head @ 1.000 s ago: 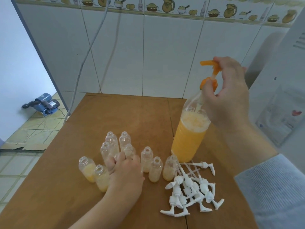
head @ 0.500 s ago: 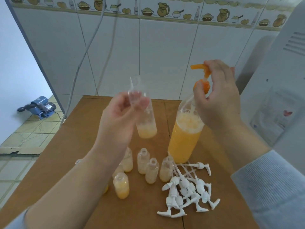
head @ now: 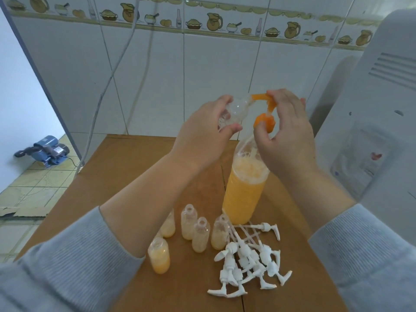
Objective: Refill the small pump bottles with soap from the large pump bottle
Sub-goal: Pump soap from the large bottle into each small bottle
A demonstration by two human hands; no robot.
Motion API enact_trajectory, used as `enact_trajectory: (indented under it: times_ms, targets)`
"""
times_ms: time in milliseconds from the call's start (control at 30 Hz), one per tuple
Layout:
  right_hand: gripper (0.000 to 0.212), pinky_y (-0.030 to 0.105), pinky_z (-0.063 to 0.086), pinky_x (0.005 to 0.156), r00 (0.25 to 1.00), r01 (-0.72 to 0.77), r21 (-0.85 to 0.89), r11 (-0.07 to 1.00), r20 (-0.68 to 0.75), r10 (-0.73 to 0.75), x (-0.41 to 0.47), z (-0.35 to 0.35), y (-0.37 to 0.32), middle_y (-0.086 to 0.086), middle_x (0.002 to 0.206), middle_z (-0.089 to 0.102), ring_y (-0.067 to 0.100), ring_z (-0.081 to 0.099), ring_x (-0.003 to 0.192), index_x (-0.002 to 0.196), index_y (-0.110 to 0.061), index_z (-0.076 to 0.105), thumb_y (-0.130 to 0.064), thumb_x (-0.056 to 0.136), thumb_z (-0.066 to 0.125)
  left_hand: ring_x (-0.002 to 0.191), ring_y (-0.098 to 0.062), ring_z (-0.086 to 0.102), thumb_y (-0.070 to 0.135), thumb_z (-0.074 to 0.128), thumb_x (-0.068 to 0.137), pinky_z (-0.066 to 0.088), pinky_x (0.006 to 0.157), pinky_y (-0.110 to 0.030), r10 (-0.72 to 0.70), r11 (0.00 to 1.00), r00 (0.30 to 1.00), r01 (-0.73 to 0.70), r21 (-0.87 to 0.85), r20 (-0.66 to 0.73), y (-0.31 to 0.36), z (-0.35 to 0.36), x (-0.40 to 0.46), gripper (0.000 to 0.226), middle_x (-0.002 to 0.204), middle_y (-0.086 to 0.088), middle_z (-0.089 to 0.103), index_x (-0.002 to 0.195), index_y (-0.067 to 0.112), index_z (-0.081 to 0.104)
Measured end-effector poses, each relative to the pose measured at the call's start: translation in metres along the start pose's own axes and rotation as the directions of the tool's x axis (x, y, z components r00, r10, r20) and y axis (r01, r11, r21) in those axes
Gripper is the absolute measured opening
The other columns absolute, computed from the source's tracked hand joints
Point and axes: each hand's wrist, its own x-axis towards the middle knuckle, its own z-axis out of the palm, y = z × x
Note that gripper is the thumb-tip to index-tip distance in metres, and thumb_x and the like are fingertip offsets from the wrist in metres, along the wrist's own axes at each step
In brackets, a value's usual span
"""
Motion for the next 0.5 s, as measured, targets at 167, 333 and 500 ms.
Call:
enact_trajectory:
  times_ms: [167,333,500]
  targets:
    - [0.047,0.031,0.007,0.119,0.999,-0.001,0.037,0.999,-0.042,0.003,-0.003,0.002,0.0,0.003,0.131,0.051,0.015,0.042,0.127,0.131,-0.011,0.047,-0.017,0.084,0.051,0.095,-0.013,0.05,0.035,0.057,0.09,0.042,0.086,-0.03,0.093,0.967,0.995,-0.096,0.235,0.024,0.008,-0.009,0.011,0.053,0.115,0.006,0.056,0.139,0.027,0.039]
    - [0.045,0.04,0.011,0.119,0.997,0.016,0.054,0.998,-0.081,-0.011,-0.015,0.01,0.004,0.005,0.127,0.054,0.015,0.043,0.125,0.128,-0.009,0.049,-0.021,0.085,0.051,0.097,-0.018,0.054,0.033,0.058,0.09,0.047,0.086,-0.037,0.128,0.939,0.989,-0.144,0.312,0.072,0.009,-0.008,0.011,0.052,0.112,0.004,0.058,0.139,0.028,0.04]
    - [0.044,0.025,0.002,0.117,1.0,0.0,0.047,0.999,-0.001,0.0,-0.008,0.004,0.002,0.003,0.129,0.053,0.014,0.043,0.126,0.13,-0.012,0.049,-0.025,0.088,0.052,0.103,-0.019,0.054,0.035,0.057,0.09,0.045,0.087,-0.036,0.134,0.914,0.987,-0.157,0.374,0.088,0.008,-0.013,0.016,0.05,0.112,0.005,0.059,0.137,0.028,0.041]
